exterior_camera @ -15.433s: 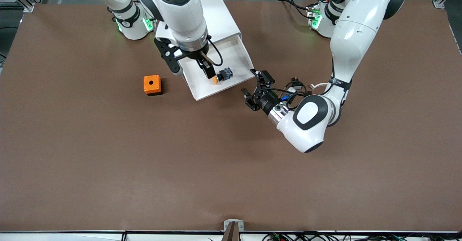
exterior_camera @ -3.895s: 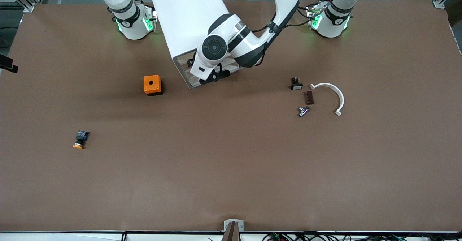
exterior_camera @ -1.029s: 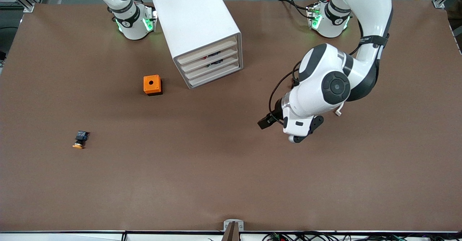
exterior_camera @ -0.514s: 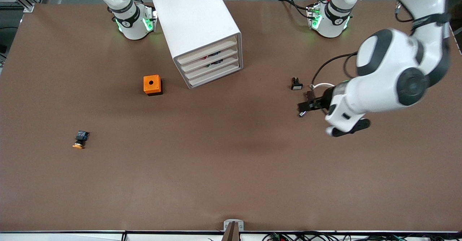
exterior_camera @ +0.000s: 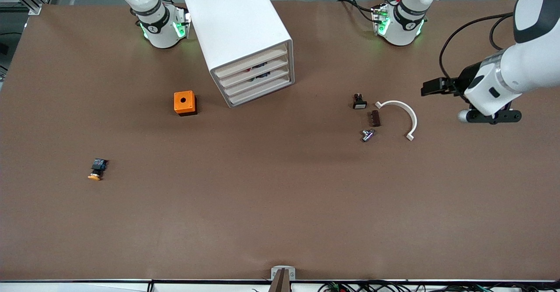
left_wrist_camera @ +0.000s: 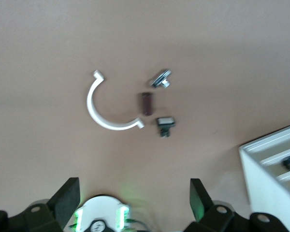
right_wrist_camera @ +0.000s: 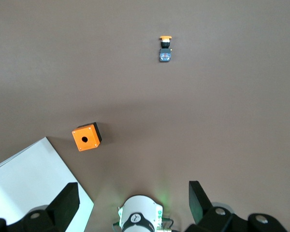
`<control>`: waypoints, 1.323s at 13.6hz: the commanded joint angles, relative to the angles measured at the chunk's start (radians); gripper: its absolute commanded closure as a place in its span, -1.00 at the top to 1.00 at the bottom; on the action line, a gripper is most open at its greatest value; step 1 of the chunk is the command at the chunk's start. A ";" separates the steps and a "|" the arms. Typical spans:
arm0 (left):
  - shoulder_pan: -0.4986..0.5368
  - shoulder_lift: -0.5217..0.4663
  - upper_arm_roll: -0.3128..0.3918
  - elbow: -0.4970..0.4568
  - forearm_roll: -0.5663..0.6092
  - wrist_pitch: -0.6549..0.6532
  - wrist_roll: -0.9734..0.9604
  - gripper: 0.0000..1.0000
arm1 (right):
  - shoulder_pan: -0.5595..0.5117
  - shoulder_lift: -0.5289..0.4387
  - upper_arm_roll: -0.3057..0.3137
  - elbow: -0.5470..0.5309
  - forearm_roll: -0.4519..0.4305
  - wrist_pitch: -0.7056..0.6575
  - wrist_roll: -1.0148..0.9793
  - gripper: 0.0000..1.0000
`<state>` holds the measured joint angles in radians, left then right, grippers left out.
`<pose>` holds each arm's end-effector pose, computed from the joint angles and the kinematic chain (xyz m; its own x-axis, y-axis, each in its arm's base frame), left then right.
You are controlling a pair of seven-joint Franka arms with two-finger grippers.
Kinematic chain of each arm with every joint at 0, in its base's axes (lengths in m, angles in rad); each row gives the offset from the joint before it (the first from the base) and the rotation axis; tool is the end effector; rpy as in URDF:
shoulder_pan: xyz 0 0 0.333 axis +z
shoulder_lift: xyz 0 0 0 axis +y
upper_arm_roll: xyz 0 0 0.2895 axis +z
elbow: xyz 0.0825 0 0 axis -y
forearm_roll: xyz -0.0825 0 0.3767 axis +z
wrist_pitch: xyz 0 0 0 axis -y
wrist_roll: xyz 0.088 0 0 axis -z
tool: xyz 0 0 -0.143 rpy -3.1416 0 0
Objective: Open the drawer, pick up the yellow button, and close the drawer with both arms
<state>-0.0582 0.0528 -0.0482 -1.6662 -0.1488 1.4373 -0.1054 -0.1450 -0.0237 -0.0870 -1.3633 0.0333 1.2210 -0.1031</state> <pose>0.5221 -0.0782 0.4837 0.9567 -0.0180 -0.2906 0.0176 -0.9927 0.1192 0.4817 -0.1088 0.6386 0.9867 -0.1155 -0.1140 -0.1214 -0.9915 -0.0464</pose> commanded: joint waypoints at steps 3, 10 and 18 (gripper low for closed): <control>0.054 -0.194 -0.013 -0.252 0.089 0.150 0.090 1.00 | 0.015 -0.145 -0.002 -0.195 -0.016 0.107 0.000 1.00; 0.054 -0.206 -0.012 -0.120 0.103 0.164 0.070 1.00 | 0.031 -0.145 -0.002 -0.192 -0.045 0.114 -0.016 1.00; 0.052 -0.188 -0.012 0.008 0.103 0.114 0.064 1.00 | 0.050 -0.143 -0.002 -0.192 -0.066 0.120 -0.053 1.00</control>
<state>-0.0114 -0.1515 -0.0497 -1.7035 -0.0659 1.5781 -0.0335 -0.1224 -0.1486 -0.0850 -1.5394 -0.0150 1.3347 -0.1501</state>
